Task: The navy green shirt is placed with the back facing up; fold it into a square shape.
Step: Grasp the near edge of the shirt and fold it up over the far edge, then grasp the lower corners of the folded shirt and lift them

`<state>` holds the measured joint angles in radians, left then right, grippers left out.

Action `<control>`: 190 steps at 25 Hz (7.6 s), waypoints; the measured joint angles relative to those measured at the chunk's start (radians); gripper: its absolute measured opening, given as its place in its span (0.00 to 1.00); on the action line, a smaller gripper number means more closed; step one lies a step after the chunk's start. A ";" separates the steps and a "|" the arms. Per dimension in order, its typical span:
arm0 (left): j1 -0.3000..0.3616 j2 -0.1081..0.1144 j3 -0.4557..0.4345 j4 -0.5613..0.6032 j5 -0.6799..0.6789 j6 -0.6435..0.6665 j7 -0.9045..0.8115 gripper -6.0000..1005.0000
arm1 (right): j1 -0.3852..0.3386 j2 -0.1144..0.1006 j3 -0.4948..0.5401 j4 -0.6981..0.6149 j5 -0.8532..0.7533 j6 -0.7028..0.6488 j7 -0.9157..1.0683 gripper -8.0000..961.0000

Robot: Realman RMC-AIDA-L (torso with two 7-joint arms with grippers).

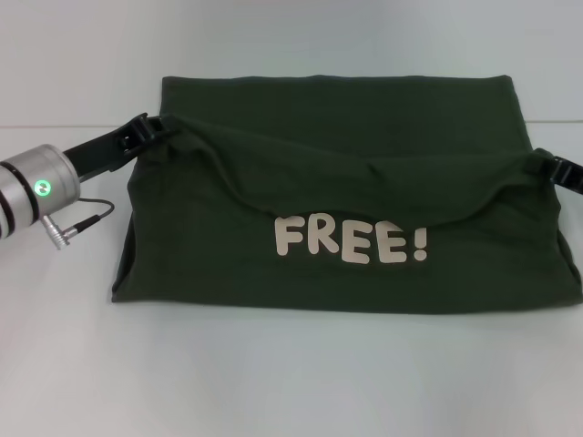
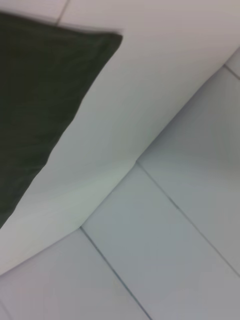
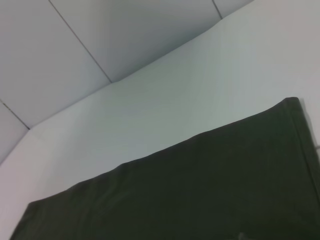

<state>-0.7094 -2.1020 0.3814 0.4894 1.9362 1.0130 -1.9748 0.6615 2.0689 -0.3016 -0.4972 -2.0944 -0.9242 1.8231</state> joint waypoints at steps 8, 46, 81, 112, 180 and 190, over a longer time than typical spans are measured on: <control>-0.015 -0.039 0.030 -0.005 -0.030 -0.134 0.052 0.06 | 0.024 0.018 0.000 0.048 0.036 0.096 -0.113 0.07; 0.109 0.050 0.059 0.207 0.419 0.320 -0.256 0.76 | -0.229 -0.035 -0.140 0.010 0.044 -0.606 -0.449 0.97; 0.097 0.037 0.158 0.181 0.473 0.275 -0.260 0.67 | -0.223 -0.006 -0.252 0.017 -0.006 -0.687 -0.605 0.96; 0.090 0.038 0.186 0.190 0.497 0.247 -0.238 0.04 | -0.171 -0.117 -0.250 -0.455 -0.201 -0.650 0.434 0.95; 0.173 0.098 -0.058 0.305 0.746 1.016 -0.197 0.04 | -0.101 -0.156 -0.395 -0.228 -0.563 -0.987 0.287 0.05; 0.168 0.093 -0.037 0.298 0.788 1.053 -0.171 0.04 | -0.118 -0.148 -0.324 -0.216 -0.587 -0.961 0.246 0.05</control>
<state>-0.5415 -2.0086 0.3444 0.7877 2.7237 2.0664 -2.1463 0.5438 1.9210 -0.6260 -0.7135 -2.6813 -1.8856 2.0693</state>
